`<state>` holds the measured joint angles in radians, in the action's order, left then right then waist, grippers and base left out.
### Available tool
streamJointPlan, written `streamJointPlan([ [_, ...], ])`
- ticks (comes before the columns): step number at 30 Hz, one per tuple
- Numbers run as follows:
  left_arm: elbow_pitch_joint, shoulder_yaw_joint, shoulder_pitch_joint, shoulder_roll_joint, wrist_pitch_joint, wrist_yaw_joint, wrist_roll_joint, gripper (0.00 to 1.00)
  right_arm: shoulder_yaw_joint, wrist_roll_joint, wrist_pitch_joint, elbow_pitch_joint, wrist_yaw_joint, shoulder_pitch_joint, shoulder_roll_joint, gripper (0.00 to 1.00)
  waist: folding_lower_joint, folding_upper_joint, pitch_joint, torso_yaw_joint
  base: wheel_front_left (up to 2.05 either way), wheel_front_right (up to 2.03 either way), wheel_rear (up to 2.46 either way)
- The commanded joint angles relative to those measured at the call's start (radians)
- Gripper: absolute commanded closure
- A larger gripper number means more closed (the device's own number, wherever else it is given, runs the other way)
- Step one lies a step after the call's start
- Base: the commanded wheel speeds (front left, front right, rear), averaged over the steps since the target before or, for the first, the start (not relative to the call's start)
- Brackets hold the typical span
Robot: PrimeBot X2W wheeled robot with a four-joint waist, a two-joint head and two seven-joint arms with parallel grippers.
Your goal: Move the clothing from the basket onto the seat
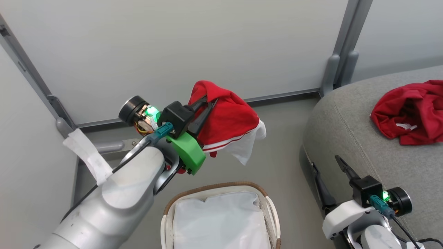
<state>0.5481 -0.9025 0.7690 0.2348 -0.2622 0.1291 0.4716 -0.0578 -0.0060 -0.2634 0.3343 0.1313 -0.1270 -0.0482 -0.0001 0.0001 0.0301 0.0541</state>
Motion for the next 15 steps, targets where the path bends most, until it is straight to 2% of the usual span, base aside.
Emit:
streamJointPlan([
  [1,-0.003,-0.008,0.026,0.008,-0.004,0.003,0.01,1.0,-0.01,0.003,-0.002,0.002,-0.001,-0.014,-0.004,0.0,0.0001,-0.0001,0.018,-0.015,0.0,0.0,0.0],
  [15,-0.034,-0.116,0.136,-0.022,-0.004,0.002,0.066,1.0,-0.13,0.027,-0.002,0.052,-0.001,-0.078,-0.004,0.0,0.0001,-0.0001,0.04,-0.04,0.0,0.0,0.0],
])
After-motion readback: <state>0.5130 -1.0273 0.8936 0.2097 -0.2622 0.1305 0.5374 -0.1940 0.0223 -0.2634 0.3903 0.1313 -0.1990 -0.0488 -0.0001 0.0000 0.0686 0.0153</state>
